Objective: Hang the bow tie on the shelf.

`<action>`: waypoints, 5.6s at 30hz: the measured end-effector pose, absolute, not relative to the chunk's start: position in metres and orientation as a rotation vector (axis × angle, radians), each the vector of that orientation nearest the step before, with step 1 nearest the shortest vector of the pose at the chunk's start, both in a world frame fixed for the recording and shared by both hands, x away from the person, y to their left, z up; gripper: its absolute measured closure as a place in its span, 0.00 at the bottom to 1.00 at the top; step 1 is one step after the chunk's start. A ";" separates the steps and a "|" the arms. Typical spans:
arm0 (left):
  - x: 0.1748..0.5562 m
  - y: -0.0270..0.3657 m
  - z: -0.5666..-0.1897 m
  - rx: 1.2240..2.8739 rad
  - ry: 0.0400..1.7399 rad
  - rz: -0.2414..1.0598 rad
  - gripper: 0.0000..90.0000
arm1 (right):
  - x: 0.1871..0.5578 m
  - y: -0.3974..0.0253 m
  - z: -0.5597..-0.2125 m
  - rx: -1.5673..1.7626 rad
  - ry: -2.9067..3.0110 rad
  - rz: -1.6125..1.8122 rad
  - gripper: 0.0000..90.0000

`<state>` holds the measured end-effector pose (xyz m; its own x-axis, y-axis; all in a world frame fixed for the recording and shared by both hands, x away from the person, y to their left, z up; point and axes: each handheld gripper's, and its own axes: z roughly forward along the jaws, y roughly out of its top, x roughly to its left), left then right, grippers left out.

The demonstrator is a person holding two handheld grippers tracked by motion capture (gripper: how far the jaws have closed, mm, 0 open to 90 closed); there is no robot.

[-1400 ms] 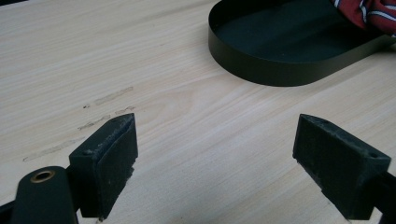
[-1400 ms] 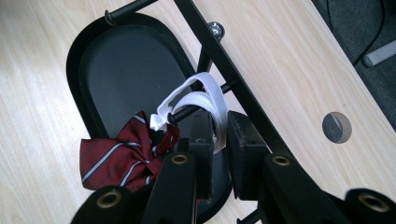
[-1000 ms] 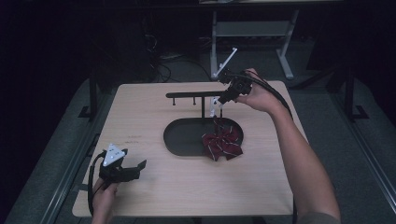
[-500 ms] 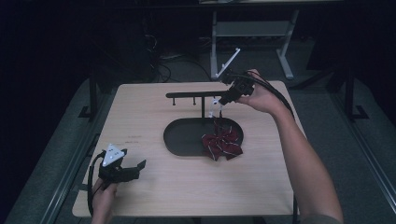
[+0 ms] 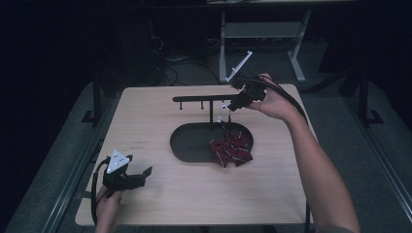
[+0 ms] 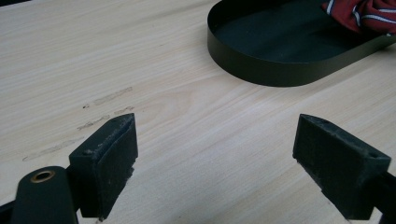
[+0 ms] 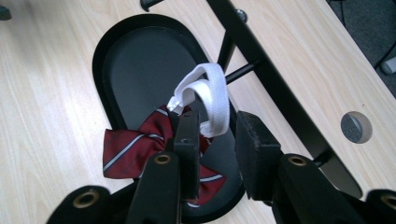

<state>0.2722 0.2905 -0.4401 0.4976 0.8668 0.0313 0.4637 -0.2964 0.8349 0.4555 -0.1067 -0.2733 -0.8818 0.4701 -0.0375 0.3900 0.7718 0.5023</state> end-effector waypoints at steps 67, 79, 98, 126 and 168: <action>0.272 0.287 -0.441 1.954 1.085 0.636 0.15 | 0.404 -0.158 -0.329 0.749 2.852 0.884 0.73; 0.272 0.285 -0.441 1.956 1.077 0.634 0.15 | 0.398 -0.172 -0.342 0.796 2.848 0.893 0.72; 0.272 0.285 -0.442 1.961 1.077 0.634 0.15 | 0.389 -0.186 -0.359 0.824 2.853 0.910 0.71; 0.272 0.284 -0.442 1.967 1.081 0.631 0.15 | 0.366 -0.206 -0.386 0.890 2.845 0.950 0.67; 0.272 0.283 -0.443 1.981 1.070 0.636 0.15 | 0.322 -0.237 -0.426 1.033 2.786 1.024 0.57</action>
